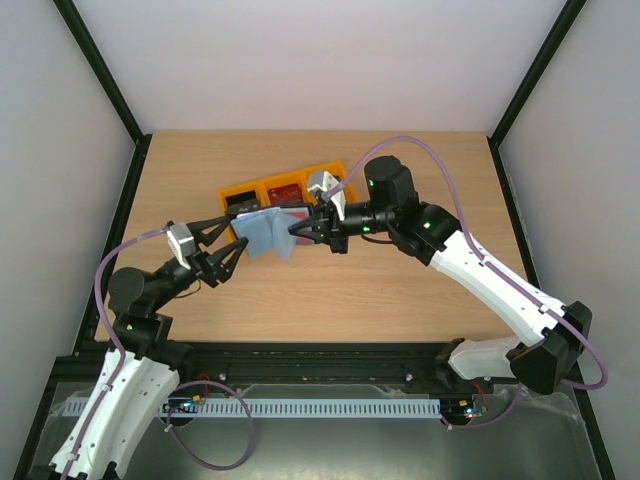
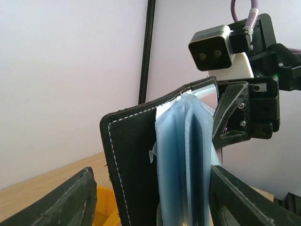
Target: Take the credit cards out of the card holder
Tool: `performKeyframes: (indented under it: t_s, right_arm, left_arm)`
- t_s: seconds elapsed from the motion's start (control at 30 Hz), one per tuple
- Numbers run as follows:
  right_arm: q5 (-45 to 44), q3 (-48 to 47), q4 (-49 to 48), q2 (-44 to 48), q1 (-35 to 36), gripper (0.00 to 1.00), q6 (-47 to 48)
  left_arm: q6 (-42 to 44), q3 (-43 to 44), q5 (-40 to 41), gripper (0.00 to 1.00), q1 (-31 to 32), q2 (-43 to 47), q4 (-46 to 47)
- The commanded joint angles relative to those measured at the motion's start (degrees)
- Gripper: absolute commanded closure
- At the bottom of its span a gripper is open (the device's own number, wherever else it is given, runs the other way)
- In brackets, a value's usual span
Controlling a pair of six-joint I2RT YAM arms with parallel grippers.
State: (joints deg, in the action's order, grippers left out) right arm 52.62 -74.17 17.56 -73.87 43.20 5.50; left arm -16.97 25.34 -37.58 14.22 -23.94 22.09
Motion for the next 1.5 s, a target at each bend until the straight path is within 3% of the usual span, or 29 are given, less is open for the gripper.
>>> performKeyframes:
  t_s: [0.0,0.3,0.63,0.9,1.1,1.23,1.47]
  right_arm:
    - [1.2,-0.8,0.8,1.1,0.2,0.98,1.6]
    - [-0.4,-0.8,2.2,1.1,0.2,0.98,2.7]
    - [-0.2,-0.8,2.7,1.3,0.0,0.98,3.3]
    - [0.2,-0.8,2.5,1.1,-0.2,0.98,3.1]
    - [0.9,-0.5,1.5,1.0,-0.2,0.98,1.8]
    - [1.6,-0.3,0.1,0.9,-0.2,0.98,0.4]
    - [8.4,-0.2,-5.1,-1.5,0.1,0.98,-5.3]
  left_arm:
    - [2.0,2.4,-1.4,0.35,-1.6,1.0,0.4]
    - [2.8,2.0,-4.2,0.29,-3.6,1.5,0.7]
    - [-4.0,2.5,-3.1,0.26,-5.1,1.4,2.5]
    - [-4.7,2.2,-9.4,0.25,-6.3,1.0,1.4]
    - [2.0,2.6,-12.1,0.32,-4.8,-0.3,-1.0]
    - [7.1,3.9,-6.8,0.37,-2.6,-0.7,-7.0]
    - [8.8,4.0,-4.4,0.42,-0.3,-2.1,-7.0]
